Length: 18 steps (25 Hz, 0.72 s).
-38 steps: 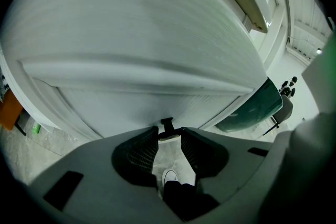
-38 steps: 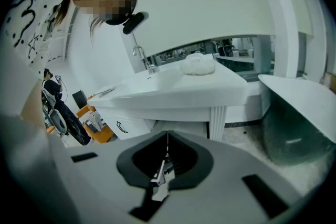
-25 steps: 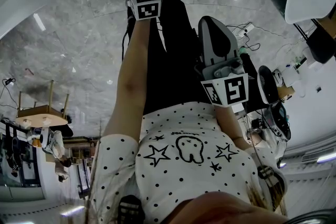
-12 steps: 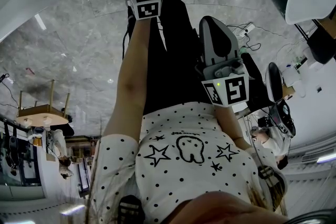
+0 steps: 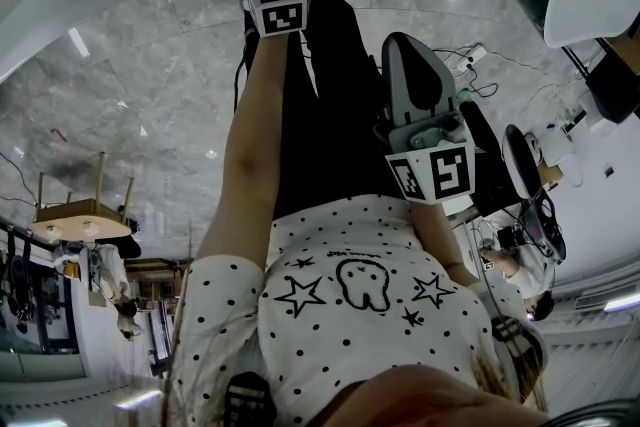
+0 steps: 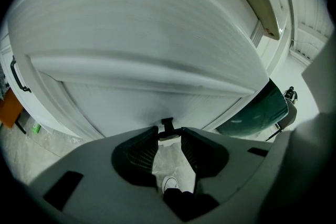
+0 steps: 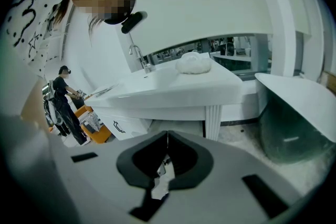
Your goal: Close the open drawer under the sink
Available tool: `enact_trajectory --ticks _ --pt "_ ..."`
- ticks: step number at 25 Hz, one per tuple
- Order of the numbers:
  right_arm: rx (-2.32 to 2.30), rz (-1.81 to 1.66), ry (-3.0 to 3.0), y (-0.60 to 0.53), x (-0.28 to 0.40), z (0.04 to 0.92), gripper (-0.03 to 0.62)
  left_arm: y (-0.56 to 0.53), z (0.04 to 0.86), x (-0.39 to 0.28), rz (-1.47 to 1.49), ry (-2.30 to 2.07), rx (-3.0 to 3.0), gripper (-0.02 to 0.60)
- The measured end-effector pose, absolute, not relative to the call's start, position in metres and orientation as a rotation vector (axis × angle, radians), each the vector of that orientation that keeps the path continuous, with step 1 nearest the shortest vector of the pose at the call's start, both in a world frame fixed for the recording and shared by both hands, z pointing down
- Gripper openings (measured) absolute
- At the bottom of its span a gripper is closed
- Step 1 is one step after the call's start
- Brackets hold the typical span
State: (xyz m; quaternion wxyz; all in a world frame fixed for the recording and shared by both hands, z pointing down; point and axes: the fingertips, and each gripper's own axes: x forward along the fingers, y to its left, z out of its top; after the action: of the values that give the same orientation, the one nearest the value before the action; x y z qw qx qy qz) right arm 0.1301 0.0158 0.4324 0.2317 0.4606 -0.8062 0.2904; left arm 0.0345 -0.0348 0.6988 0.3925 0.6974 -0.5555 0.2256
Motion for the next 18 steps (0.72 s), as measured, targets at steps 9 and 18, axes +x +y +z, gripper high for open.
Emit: enact_trajectory --ticks 9,18 --pt "1.276 0.797 -2.215 0.0164 0.1355 0.4305 0.015 -0.0384 0.6974 0.0357 0.565 -1.421 1.763 0.138" --pt "1.286 0.807 -2.207 0.0137 0.1389 0.4311 0.015 -0.0445 0.6967 0.0379 0.564 -1.423 1.765 0.138"
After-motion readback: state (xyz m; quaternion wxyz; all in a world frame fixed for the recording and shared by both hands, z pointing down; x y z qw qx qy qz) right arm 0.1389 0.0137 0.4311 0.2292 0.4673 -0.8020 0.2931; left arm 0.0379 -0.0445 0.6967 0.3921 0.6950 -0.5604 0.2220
